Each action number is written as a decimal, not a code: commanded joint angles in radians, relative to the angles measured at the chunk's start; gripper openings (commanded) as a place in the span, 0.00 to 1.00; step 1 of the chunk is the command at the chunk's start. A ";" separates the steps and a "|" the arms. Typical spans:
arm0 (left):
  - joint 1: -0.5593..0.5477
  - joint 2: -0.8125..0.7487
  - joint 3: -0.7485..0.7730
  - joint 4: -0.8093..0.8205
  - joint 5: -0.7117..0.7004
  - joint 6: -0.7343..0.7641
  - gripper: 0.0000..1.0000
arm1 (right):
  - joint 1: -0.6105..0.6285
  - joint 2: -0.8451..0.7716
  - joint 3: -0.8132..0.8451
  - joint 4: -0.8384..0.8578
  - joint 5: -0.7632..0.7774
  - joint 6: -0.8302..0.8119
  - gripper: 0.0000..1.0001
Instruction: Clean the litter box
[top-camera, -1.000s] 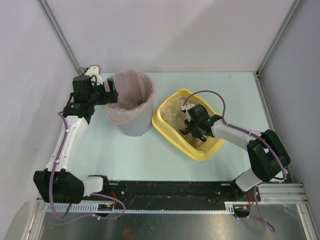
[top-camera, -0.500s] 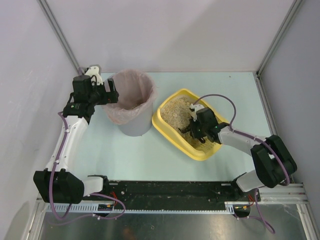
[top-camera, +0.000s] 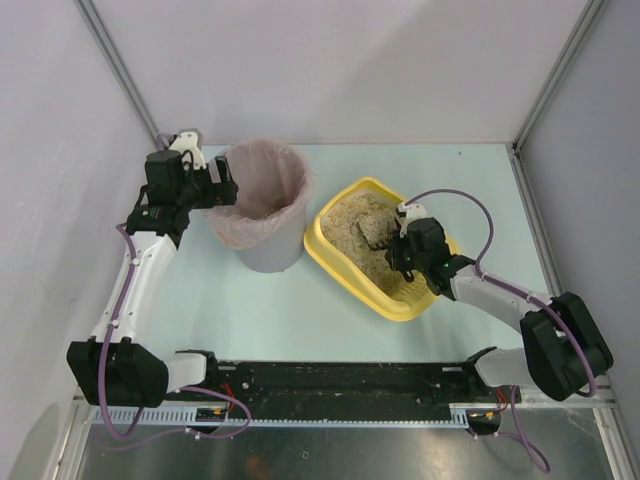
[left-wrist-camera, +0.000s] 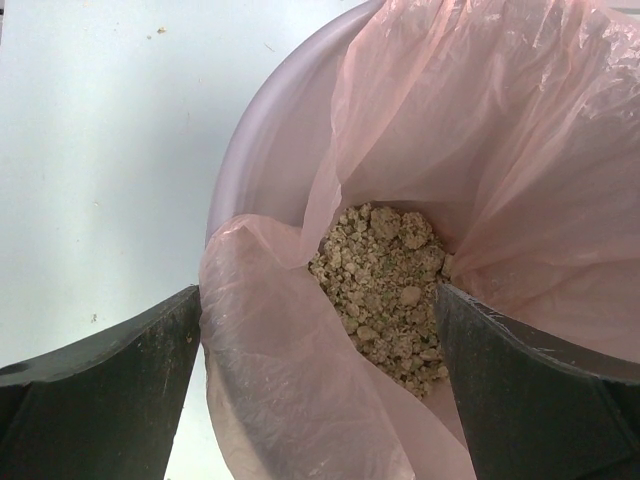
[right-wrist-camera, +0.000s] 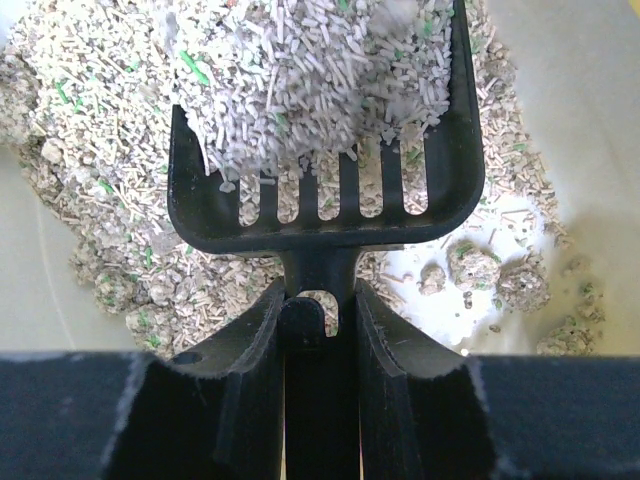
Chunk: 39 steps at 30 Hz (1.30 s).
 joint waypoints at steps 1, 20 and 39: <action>-0.004 -0.023 -0.003 0.030 0.014 -0.008 1.00 | -0.003 -0.037 0.007 0.044 0.015 -0.005 0.00; -0.004 -0.081 -0.025 0.066 0.009 -0.017 1.00 | 0.009 -0.260 -0.039 -0.076 0.022 0.011 0.00; -0.005 -0.093 -0.036 0.079 0.012 -0.023 1.00 | 0.106 -0.252 0.007 -0.154 0.087 -0.008 0.00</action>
